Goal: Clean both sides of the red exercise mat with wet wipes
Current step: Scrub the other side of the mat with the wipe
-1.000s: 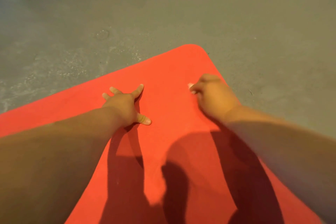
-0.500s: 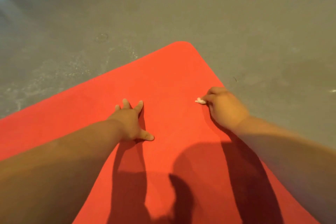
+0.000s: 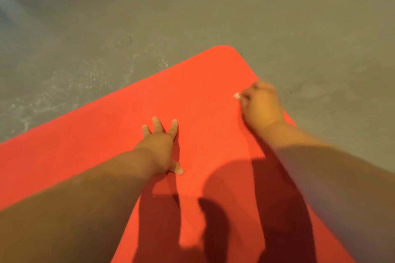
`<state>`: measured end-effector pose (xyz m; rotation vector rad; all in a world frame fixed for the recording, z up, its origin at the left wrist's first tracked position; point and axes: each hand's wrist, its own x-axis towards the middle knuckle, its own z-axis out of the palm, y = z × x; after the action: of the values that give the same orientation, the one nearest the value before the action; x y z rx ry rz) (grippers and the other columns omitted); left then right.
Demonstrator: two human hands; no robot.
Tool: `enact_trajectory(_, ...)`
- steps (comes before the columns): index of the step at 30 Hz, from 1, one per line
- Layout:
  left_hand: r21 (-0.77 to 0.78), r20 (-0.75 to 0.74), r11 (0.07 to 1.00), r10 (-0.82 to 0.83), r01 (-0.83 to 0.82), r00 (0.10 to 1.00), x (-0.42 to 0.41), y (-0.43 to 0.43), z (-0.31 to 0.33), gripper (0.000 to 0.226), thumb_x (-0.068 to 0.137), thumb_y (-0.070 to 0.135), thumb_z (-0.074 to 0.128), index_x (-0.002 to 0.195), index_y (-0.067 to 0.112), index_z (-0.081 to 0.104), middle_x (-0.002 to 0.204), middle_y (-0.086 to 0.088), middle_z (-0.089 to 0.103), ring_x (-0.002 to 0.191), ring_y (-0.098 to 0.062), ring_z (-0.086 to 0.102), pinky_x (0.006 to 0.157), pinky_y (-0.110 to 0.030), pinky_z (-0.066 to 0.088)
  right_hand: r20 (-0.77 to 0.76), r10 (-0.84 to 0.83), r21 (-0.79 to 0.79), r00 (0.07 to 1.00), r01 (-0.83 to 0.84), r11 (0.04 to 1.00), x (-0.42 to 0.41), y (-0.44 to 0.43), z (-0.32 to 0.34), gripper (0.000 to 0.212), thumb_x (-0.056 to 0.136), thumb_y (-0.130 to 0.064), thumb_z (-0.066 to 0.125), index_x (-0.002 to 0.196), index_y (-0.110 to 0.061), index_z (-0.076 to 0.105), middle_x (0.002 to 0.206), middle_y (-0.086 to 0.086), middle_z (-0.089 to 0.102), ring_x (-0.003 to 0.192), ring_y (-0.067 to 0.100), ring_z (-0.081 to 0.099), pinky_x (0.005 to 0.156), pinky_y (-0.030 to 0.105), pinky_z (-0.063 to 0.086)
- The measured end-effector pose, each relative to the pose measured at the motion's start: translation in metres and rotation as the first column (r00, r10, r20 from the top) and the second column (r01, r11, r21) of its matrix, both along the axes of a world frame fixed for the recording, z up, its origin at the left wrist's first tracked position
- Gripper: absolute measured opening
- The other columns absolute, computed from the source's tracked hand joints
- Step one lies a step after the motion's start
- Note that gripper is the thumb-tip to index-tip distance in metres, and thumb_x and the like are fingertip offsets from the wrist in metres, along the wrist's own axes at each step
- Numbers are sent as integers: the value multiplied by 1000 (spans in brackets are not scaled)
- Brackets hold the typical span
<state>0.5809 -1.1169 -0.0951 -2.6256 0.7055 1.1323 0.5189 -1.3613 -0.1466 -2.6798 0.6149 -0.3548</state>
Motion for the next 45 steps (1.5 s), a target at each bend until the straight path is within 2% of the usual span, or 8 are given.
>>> enact_trajectory(4, 8, -9, 1000, 1, -1, 1000, 0, -2, 2, 135, 67, 43, 84, 150, 25, -21, 153, -27, -25, 139, -55, -9, 114, -52, 18, -127, -193, 80, 973, 204, 976, 7, -10, 10, 18, 89, -11, 56, 97, -3, 70, 101, 23, 61, 95, 39, 57, 83, 40, 42)
enact_trajectory(11, 24, -21, 1000, 2, -1, 1000, 1, -4, 4, 135, 68, 42, 83, 149, 24, -23, 151, -29, -25, 139, -56, -10, 113, -53, 16, -39, 406, 120, 913, -399, 909, -34, 65, 12, 19, 88, -25, 52, 89, -14, 67, 86, 8, 63, 83, 31, 60, 73, 38, 51)
enact_trajectory(17, 35, -33, 999, 5, -4, 999, 1, -5, 4, 134, 69, 41, 83, 149, 24, -24, 151, -29, -27, 138, -56, -11, 114, -52, 16, -30, -90, 48, 996, 91, 995, 2, -21, 7, 15, 89, -18, 60, 85, -6, 67, 89, 18, 58, 84, 38, 57, 74, 40, 44)
enact_trajectory(24, 38, -28, 999, 7, -6, 1000, 1, -6, 4, 134, 69, 41, 83, 148, 24, -24, 151, -29, -26, 139, -56, -10, 113, -53, 18, -64, 317, 100, 946, -310, 946, -30, 32, 7, 15, 91, -20, 55, 90, -10, 66, 88, 14, 61, 86, 35, 59, 74, 42, 50)
enact_trajectory(28, 37, -16, 999, 10, -9, 1000, 2, -4, 2, 136, 67, 41, 84, 149, 27, -24, 152, -27, -26, 139, -55, -9, 112, -54, 20, -22, -55, 55, 998, 56, 997, -8, -27, -4, 13, 90, -15, 56, 92, -6, 66, 94, 19, 59, 88, 39, 57, 77, 44, 46)
enact_trajectory(32, 21, -2, 1000, 7, -7, 1000, 3, -2, 0, 138, 64, 42, 86, 149, 28, -22, 153, -26, -24, 139, -55, -8, 111, -55, 22, -66, -159, 78, 985, 164, 983, -8, -22, -1, 15, 91, -11, 53, 96, -6, 65, 100, 19, 59, 92, 38, 55, 79, 42, 41)
enact_trajectory(39, 11, 32, 1000, -9, 9, 999, 0, 1, 4, 134, 64, 41, 86, 151, 29, -15, 155, -23, -20, 140, -54, -4, 110, -56, 24, -58, 268, 19, 962, -267, 963, -74, 21, 2, 15, 88, -17, 54, 88, -12, 67, 85, 10, 60, 85, 34, 56, 74, 41, 49)
enact_trajectory(45, 17, 36, 986, -163, 163, 986, -27, -18, 8, 110, 79, 32, 75, 153, 16, -5, 156, -29, -3, 139, -53, 16, 112, -48, 26, -58, -128, 80, 990, 132, 988, -42, -29, -4, 13, 86, -5, 56, 92, -4, 68, 97, 19, 58, 93, 37, 54, 79, 38, 41)
